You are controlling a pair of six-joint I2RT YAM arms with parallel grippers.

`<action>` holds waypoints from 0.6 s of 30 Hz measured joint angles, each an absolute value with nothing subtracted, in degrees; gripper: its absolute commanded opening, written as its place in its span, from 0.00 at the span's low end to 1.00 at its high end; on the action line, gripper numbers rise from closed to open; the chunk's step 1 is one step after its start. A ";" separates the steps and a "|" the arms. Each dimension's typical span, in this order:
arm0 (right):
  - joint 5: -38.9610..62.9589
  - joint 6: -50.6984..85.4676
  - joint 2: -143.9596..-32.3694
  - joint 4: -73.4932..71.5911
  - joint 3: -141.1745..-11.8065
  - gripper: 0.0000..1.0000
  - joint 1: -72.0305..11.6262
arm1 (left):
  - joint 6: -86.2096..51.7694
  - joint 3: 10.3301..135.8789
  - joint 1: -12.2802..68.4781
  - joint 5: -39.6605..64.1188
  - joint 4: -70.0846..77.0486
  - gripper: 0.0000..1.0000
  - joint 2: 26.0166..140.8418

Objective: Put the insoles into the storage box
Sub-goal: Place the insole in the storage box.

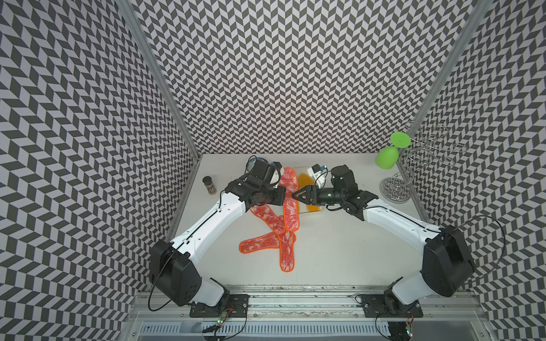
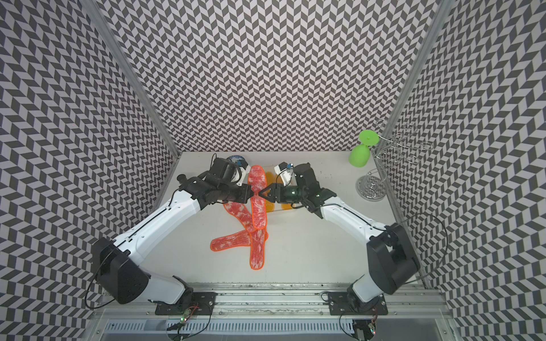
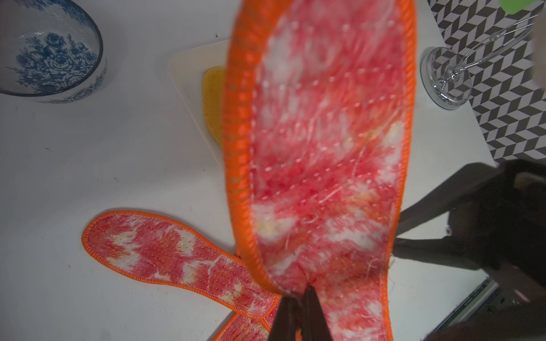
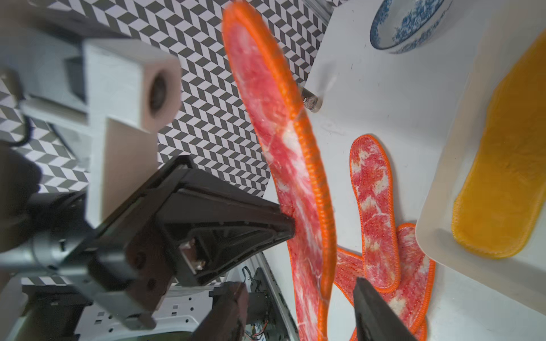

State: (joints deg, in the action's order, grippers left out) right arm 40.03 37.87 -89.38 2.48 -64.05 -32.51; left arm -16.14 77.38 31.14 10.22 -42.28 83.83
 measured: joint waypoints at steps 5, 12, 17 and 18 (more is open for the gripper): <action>41.10 38.94 -90.35 0.67 -64.05 0.28 -33.06 | -16.19 77.38 31.09 10.24 -42.15 0.00 84.03; 41.28 40.12 -90.52 -0.01 -64.01 0.00 -33.10 | -16.34 77.38 31.00 10.17 -42.11 0.10 84.03; 41.17 39.88 -92.09 -0.08 -64.12 0.00 -32.67 | -16.25 77.38 30.44 10.22 -42.33 0.38 84.01; 41.23 39.79 -92.55 -0.03 -64.25 0.00 -32.32 | -16.14 77.38 30.24 10.26 -42.37 0.42 84.01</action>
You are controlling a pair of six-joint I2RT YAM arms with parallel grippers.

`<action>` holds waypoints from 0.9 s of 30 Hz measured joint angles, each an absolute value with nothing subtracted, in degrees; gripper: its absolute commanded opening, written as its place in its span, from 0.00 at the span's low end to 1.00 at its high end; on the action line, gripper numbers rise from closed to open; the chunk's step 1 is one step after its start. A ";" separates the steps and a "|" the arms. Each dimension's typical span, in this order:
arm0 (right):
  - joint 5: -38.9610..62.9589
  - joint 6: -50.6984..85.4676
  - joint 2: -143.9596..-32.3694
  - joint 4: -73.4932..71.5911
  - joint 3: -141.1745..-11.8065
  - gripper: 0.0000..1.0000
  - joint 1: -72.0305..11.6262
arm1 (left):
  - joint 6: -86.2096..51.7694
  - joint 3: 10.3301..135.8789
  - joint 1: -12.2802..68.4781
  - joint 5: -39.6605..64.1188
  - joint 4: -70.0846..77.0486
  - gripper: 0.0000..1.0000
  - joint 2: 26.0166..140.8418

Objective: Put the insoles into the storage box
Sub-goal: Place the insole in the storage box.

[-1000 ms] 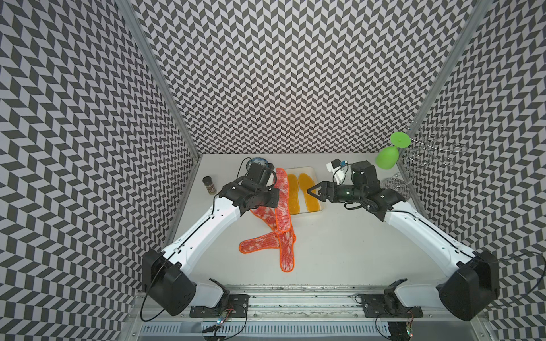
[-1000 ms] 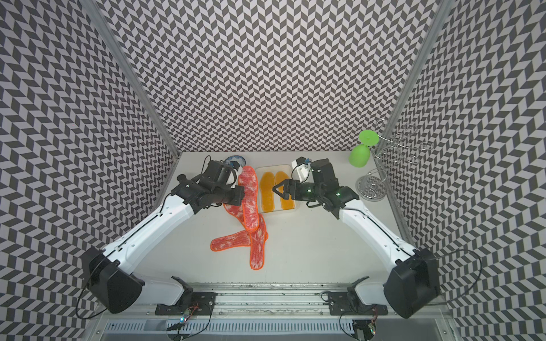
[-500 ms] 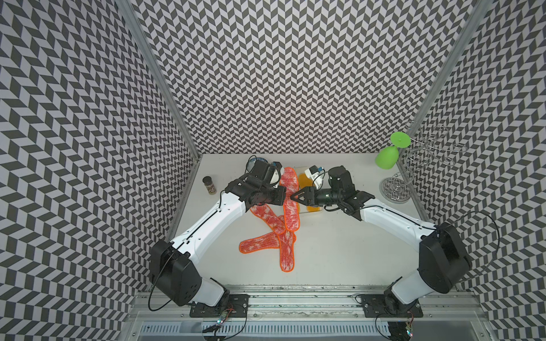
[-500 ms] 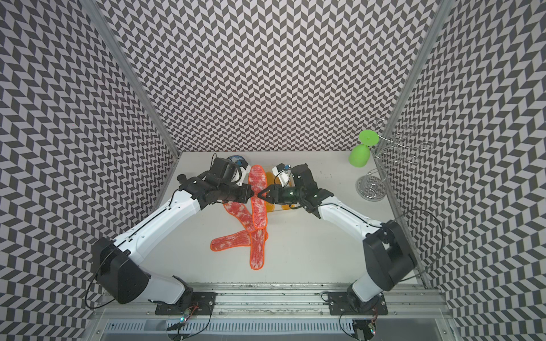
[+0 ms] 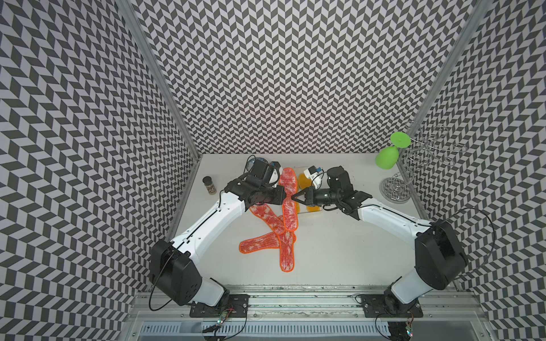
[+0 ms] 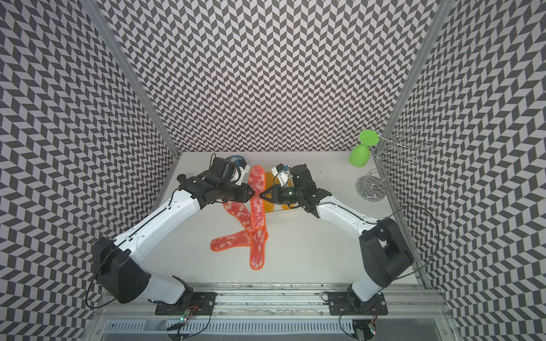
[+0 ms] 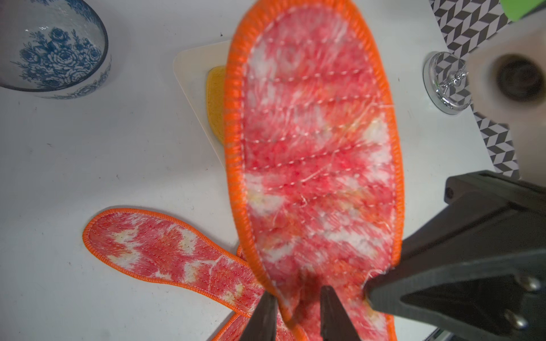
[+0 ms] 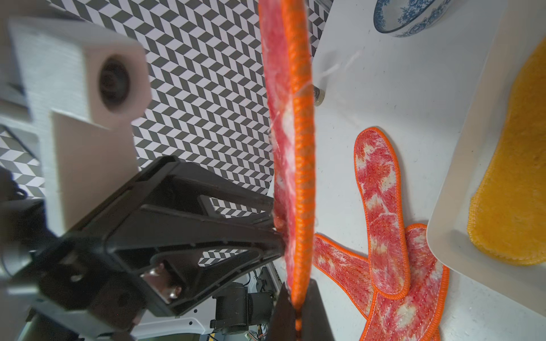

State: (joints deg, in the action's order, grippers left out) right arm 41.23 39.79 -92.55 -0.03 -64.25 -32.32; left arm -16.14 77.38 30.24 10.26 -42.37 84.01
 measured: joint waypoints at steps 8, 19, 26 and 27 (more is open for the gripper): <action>44.29 34.89 -102.19 4.01 -72.99 0.00 -26.87 | -15.81 77.41 27.62 10.79 -42.37 0.66 83.72; 47.09 29.95 -119.33 9.85 -87.33 0.00 -22.33 | -15.33 75.02 23.40 12.32 -39.55 0.91 78.67; 47.81 30.92 -126.48 9.58 -92.68 0.00 -22.28 | -15.46 72.07 20.05 14.55 -37.80 0.93 77.78; 47.83 31.05 -127.11 9.54 -93.14 0.00 -22.26 | -15.46 71.96 19.75 14.79 -37.69 0.93 77.76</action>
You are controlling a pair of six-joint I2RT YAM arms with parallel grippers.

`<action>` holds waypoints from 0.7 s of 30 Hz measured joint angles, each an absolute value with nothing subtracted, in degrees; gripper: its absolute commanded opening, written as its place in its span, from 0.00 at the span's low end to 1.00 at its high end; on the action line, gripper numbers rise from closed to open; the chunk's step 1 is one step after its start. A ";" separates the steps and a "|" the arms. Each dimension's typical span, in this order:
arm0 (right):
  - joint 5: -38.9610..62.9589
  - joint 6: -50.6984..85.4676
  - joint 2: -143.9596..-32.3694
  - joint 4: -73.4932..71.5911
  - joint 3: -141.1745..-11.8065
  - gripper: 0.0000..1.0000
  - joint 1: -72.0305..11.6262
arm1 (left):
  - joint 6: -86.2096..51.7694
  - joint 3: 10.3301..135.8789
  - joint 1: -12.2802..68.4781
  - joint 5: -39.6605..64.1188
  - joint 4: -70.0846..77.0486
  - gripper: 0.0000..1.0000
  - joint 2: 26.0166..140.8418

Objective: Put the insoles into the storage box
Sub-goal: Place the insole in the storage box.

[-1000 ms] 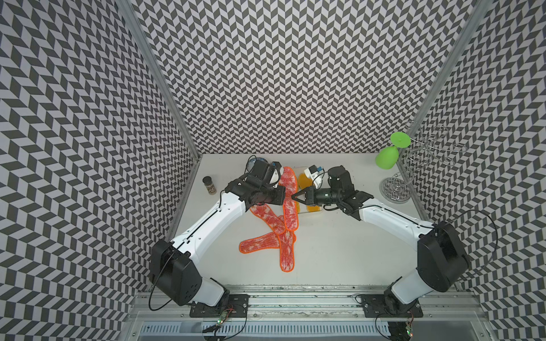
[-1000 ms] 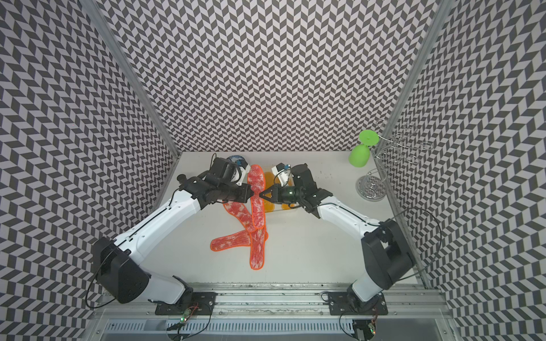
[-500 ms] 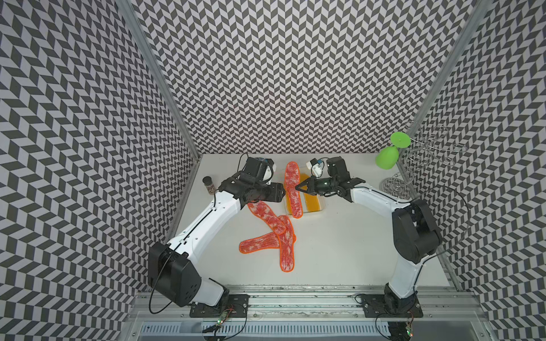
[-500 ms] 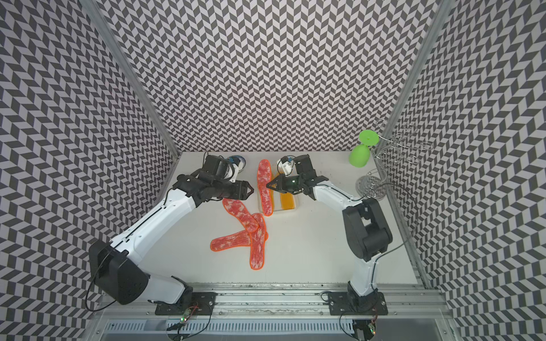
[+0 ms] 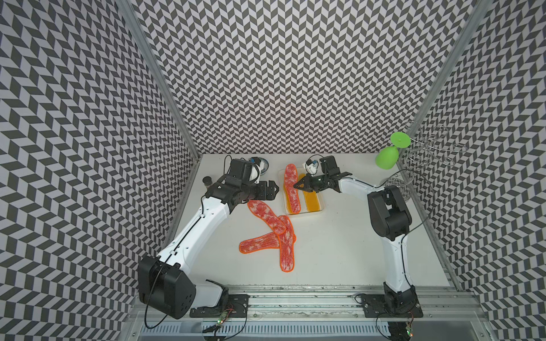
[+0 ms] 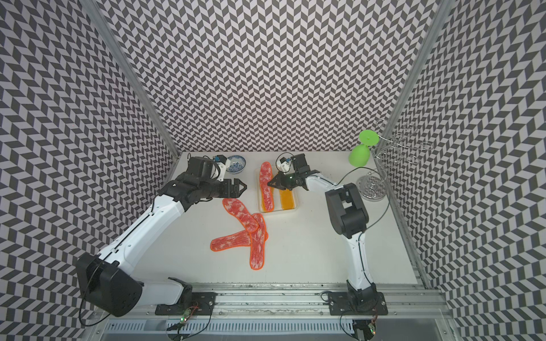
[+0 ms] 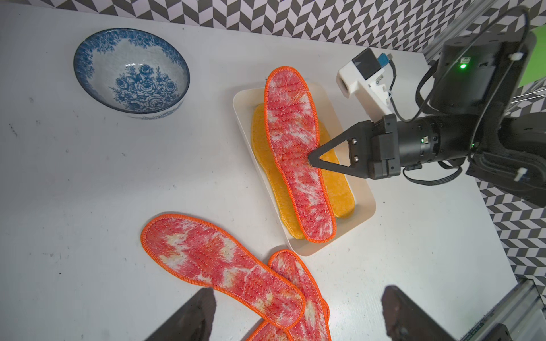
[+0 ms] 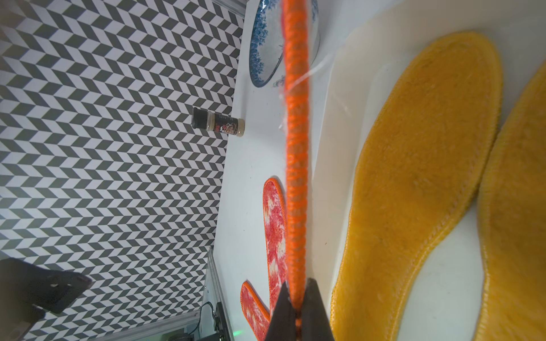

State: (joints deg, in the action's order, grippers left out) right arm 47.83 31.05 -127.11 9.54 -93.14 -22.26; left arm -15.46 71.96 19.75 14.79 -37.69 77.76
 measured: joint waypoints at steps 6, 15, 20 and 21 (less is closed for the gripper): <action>48.01 32.97 -129.38 7.55 -92.77 0.00 -22.22 | -15.46 70.81 18.79 15.92 -36.88 0.93 77.67; 48.36 37.50 -130.61 2.83 -90.74 0.01 -22.22 | -15.66 69.43 18.70 16.86 -36.51 0.93 77.67; 48.34 38.57 -131.98 1.72 -90.76 0.03 -22.22 | -15.73 68.97 18.70 17.10 -36.14 0.93 77.67; 48.25 38.41 -132.42 2.00 -91.02 0.04 -22.22 | -15.73 68.77 18.70 17.17 -36.14 0.93 77.67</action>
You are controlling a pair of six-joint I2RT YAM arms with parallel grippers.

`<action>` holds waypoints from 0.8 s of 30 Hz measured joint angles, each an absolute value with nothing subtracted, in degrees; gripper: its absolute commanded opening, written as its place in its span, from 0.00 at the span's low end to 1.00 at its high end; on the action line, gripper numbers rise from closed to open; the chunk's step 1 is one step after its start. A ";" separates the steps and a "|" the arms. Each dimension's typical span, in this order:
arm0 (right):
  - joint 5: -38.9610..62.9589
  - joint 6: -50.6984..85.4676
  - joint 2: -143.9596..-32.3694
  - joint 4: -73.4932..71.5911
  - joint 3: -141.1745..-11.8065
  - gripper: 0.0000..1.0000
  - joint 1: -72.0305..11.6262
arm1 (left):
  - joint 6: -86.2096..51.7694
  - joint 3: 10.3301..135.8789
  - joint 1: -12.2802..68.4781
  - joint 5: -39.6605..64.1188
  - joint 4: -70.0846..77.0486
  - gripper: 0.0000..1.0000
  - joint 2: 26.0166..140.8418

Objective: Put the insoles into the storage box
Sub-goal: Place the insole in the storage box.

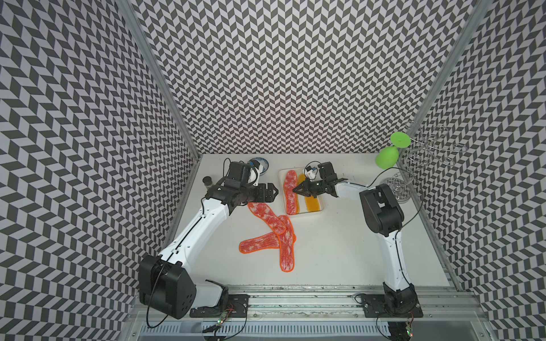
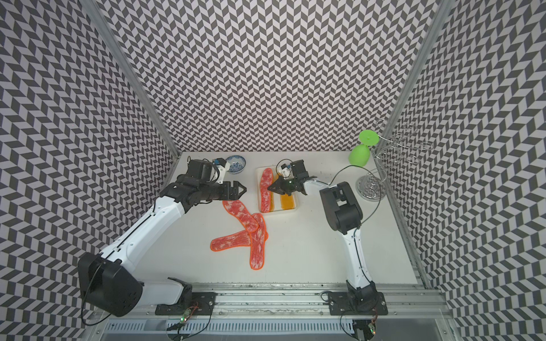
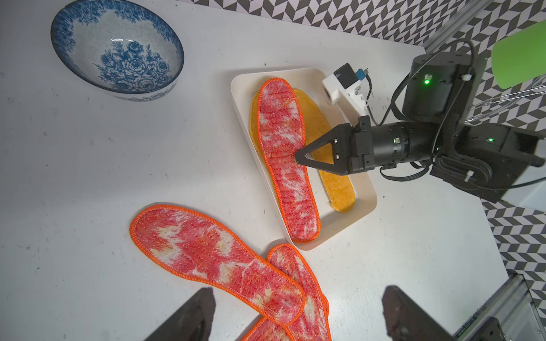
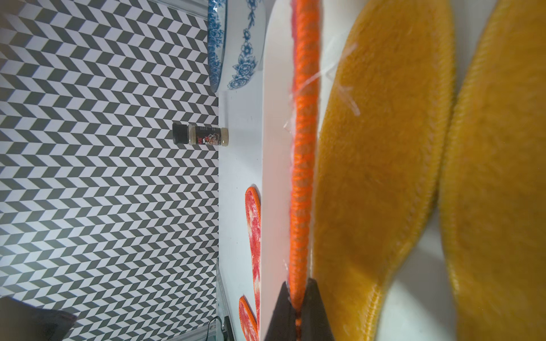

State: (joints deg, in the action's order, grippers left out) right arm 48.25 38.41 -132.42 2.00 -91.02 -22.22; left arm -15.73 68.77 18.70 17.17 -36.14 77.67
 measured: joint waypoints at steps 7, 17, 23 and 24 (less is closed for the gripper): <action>46.74 35.92 -134.30 5.45 -92.77 0.15 -22.22 | -15.73 68.18 18.70 17.23 -36.12 0.93 77.67; 43.42 31.97 -134.41 11.09 -97.30 0.32 -22.22 | -15.70 67.83 18.59 17.23 -36.07 0.93 77.67; 40.64 29.56 -134.41 14.94 -98.96 0.41 -22.26 | -15.68 67.20 18.59 17.21 -36.10 0.93 77.67; 39.97 29.15 -134.41 15.44 -99.07 0.43 -22.28 | -15.68 67.20 18.59 17.21 -36.07 0.93 77.67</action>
State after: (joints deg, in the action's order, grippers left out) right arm 39.97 29.15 -134.41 15.44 -99.07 -22.28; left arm -15.68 67.20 18.59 17.21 -36.07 77.67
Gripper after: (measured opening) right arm 0.407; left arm 0.929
